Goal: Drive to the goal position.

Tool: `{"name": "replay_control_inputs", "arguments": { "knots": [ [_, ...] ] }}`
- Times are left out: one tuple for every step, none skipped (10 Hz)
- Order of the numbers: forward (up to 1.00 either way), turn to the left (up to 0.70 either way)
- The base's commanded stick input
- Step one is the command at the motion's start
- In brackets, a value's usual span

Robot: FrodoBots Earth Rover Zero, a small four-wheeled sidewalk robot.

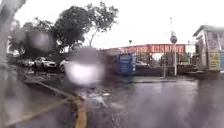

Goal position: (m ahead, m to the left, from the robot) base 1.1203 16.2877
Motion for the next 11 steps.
{"name": "replay_control_inputs", "arguments": {
  "knots": [
    [1.00, 0.40],
    [1.00, 0.40],
    [1.00, 0.40],
    [1.00, 0.40],
    [1.00, 0.40],
    [1.00, 0.40],
    [1.00, 0.40],
    [1.00, 0.40],
    [1.00, 0.27],
    [1.00, 0.03],
    [1.00, 0.00]
  ]
}}
